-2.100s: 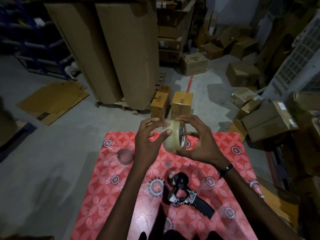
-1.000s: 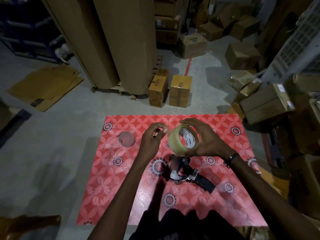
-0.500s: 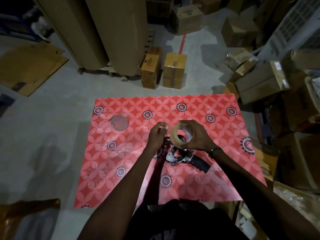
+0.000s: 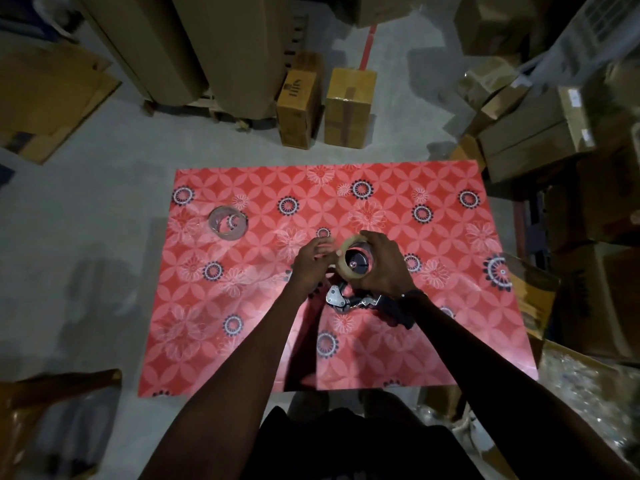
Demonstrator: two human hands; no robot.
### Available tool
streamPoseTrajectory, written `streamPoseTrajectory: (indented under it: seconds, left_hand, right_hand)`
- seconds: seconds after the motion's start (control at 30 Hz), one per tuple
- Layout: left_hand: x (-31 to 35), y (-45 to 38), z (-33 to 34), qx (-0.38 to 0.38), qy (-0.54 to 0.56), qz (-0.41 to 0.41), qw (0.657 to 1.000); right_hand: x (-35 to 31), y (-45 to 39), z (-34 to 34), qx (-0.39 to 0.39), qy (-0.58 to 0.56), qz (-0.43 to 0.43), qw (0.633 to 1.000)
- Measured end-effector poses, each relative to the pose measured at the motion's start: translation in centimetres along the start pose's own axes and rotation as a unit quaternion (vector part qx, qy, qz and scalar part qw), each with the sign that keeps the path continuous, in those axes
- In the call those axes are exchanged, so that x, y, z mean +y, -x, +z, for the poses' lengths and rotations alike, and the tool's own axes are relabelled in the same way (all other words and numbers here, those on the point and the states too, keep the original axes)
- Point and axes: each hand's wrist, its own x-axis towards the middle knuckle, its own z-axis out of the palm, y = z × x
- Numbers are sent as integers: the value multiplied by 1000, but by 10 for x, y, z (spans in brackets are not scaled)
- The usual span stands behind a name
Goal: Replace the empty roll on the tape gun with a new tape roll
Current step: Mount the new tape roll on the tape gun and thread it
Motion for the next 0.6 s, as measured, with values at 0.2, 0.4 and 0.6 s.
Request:
streamPoseTrajectory:
  seconds: [0.2,0.4,0.6]
  left_hand:
    - [-13,3,8,-5,12,-16,1000]
    - [-17,6,14,31,22,7,999]
    - [-20,7,16,52,15,33,998]
  right_hand:
    - [10,-7,12,4,10,19,1000]
    - [19,-7,20,1,7,33,999]
    - [22,-9,21,-16,2,37,999]
